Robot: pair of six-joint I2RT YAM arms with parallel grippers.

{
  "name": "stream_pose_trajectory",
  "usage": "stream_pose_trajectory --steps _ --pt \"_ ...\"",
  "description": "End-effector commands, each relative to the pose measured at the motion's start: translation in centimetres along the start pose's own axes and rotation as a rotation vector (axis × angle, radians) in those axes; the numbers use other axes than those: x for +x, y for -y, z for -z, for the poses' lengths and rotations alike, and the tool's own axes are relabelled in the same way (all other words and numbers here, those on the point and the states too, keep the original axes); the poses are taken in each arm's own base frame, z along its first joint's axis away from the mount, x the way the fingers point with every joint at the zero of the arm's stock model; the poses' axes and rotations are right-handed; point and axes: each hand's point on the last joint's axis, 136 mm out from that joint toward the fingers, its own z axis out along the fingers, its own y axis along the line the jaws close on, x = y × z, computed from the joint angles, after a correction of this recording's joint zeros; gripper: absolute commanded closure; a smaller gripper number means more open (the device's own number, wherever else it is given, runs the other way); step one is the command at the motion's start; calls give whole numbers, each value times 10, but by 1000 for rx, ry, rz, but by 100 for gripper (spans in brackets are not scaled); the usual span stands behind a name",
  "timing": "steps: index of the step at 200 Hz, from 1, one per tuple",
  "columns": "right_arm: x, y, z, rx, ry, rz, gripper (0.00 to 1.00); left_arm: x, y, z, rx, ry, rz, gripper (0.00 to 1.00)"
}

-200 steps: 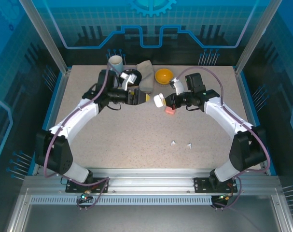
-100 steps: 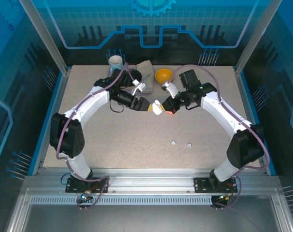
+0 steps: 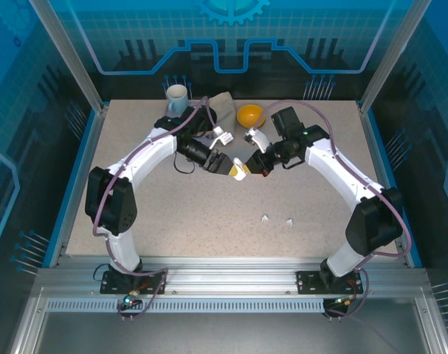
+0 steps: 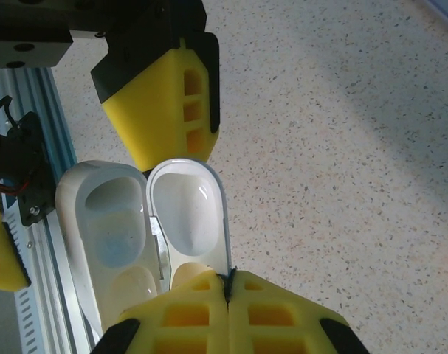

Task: Insert wireless bluetooth earbuds into charging case

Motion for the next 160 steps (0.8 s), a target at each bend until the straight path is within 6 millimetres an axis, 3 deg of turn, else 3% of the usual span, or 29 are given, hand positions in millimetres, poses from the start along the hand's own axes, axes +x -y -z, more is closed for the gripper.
stream_pose_trajectory --steps 1,160 --pt "-6 -13 -2 -46 -1 25 100 -1 15 -2 63 -19 -19 37" --pt "-14 -16 -1 -43 3 38 100 2 20 -12 126 -58 -3 65"
